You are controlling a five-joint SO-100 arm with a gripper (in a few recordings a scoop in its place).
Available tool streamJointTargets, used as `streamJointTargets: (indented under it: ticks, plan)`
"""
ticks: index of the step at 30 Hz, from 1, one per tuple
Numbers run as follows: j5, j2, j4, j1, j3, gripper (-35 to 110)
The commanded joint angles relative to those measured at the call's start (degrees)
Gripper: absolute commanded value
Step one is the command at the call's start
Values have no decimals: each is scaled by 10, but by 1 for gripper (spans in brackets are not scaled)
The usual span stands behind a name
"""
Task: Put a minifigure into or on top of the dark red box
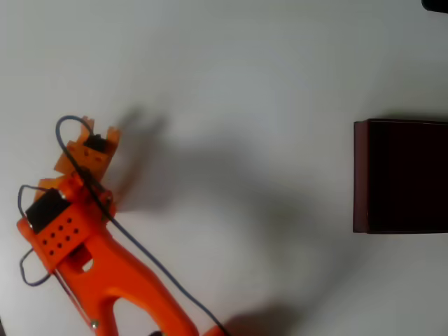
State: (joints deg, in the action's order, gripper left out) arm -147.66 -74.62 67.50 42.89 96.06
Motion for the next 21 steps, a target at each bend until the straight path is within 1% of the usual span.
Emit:
streamJointTargets:
  ticks: [1, 5, 21]
  plan:
    - [-13, -30, -5, 8, 21, 20]
    - [-19, -45, -28, 11, 50, 19]
    - [-14, -61, -36, 10, 74, 15]
